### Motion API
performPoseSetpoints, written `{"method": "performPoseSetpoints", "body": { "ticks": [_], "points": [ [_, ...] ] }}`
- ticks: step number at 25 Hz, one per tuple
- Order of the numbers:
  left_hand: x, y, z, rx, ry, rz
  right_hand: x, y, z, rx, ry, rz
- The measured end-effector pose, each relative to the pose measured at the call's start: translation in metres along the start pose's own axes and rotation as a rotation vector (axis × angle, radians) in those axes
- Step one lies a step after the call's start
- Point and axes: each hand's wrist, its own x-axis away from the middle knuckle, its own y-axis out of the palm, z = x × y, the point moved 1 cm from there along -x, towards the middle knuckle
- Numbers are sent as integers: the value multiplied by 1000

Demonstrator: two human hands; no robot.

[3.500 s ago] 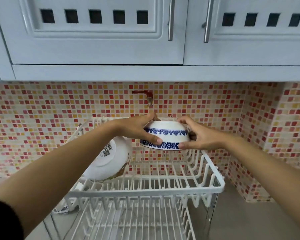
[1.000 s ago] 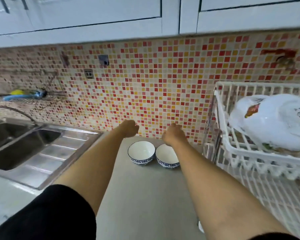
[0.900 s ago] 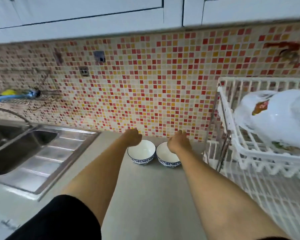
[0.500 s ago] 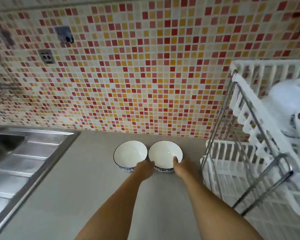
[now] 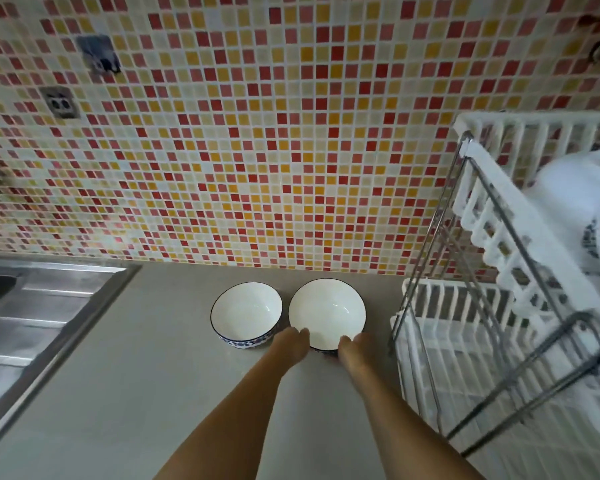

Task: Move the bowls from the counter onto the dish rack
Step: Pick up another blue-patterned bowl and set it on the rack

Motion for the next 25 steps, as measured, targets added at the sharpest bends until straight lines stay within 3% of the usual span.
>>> {"method": "performPoseSetpoints", "body": {
  "ticks": [5,14,19,25],
  "points": [
    [45,-73,29,246,60,149,48,-18,-35,27,-215,-3],
    [165,-219,32,355,413,236,202,-63,-156,598,-979,25],
    [233,-232,33,283,766,627,265,-92,-182,585,-1207,81],
    [279,-216,74,316,1059,865,319,-155,-198,699,-1394,247]
  ]
}}
